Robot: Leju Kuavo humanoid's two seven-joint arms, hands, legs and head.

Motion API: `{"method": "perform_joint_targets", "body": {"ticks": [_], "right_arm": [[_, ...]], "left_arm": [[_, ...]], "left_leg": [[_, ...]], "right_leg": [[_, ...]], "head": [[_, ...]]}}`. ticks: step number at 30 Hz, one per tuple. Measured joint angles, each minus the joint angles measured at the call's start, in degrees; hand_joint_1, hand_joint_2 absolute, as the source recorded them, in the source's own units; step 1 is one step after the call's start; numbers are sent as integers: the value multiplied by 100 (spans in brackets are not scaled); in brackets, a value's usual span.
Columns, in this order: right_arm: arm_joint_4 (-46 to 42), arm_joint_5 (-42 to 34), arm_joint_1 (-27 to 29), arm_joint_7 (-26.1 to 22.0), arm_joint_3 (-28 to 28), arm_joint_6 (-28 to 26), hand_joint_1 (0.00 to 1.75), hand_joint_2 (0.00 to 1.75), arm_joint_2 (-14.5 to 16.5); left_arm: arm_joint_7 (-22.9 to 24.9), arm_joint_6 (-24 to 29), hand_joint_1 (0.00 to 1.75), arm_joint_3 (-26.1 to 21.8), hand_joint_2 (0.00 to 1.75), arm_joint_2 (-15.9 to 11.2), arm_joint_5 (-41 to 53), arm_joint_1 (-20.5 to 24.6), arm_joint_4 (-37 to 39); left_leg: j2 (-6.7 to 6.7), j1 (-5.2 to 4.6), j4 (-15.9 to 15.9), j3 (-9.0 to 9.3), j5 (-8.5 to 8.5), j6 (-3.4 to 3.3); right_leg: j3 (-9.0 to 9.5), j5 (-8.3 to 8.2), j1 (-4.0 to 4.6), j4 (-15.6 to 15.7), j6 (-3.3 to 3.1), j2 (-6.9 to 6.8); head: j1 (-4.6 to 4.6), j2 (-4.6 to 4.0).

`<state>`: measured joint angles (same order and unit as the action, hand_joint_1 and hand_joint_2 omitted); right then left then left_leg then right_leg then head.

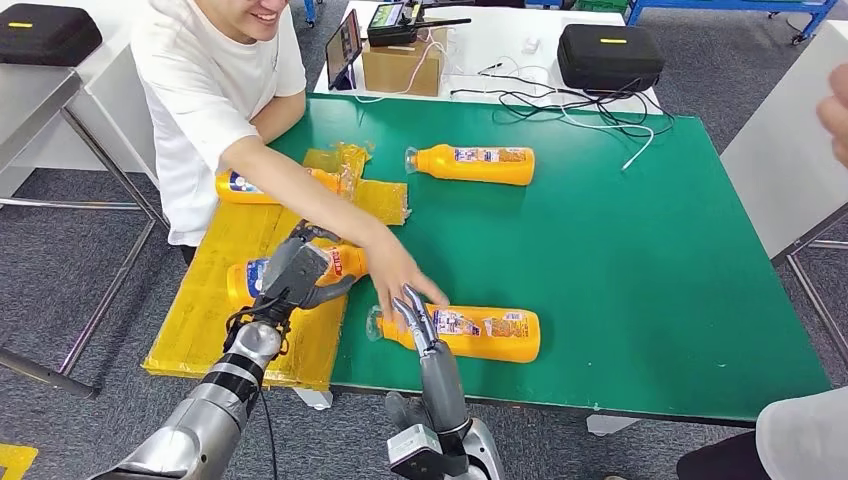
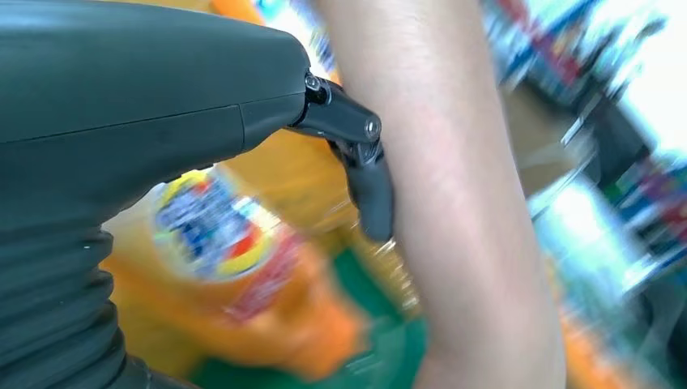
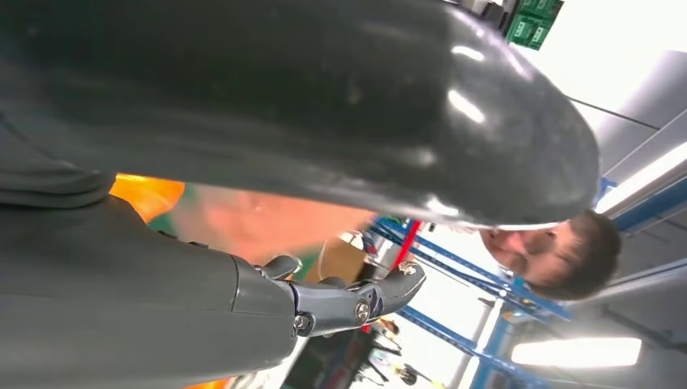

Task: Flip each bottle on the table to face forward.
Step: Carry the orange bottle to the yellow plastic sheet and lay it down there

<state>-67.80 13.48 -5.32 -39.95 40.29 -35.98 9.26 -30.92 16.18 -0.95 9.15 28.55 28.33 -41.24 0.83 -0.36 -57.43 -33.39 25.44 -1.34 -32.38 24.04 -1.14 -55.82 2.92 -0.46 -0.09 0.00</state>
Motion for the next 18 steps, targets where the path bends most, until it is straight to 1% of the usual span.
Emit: {"method": "perform_joint_targets", "body": {"ticks": [2, 6, 10, 13, 15, 18], "right_arm": [[0, 140, -25, 0, 65, -156, 0, 0, -16], [0, 589, -44, 0, 129, -345, 0, 175, -27], [0, 1170, -47, 0, 121, -364, 0, 175, -54], [17, 2027, -51, 86, -37, -367, 0, 175, -81], [72, 2754, -89, 417, -201, -367, 0, 175, -146], [219, 3746, -191, 1262, -456, -368, 0, 175, -396]], "left_arm": [[-151, 213, 0, 112, 175, 84, -572, -136, -430], [-241, 532, 0, 476, 175, 147, -1382, -408, -1362], [-246, 784, 0, 939, 175, 148, -1648, -691, -2168], [-257, 960, 0, 1273, 175, 144, -1838, -967, -2721], [-242, 1092, 0, 1478, 175, 145, -1962, -1228, -3075], [-215, 1225, 0, 1791, 175, 171, -2081, -1766, -3522]], "left_leg": [[0, 0, 0, -13, 1, 0], [-1, 1, 1, -32, 3, 1], [-2, 1, 1, -39, 3, 1], [-3, 0, 1, -42, 4, 0], [-3, -1, 1, -42, 4, 0], [-2, -6, 1, -42, 6, -2]], "right_leg": [[-14, 0, 0, 0, 1, 0], [-34, 1, 1, 0, 1, 0], [-41, 1, 1, 1, 1, 1], [-43, 1, 0, 1, 1, 1], [-43, 2, -1, 3, 1, 1], [-44, 2, -5, 5, 2, 1]], "head": [[-1, 0], [0, 0], [0, 1], [-1, 1], [-1, 1], [0, 1]]}}
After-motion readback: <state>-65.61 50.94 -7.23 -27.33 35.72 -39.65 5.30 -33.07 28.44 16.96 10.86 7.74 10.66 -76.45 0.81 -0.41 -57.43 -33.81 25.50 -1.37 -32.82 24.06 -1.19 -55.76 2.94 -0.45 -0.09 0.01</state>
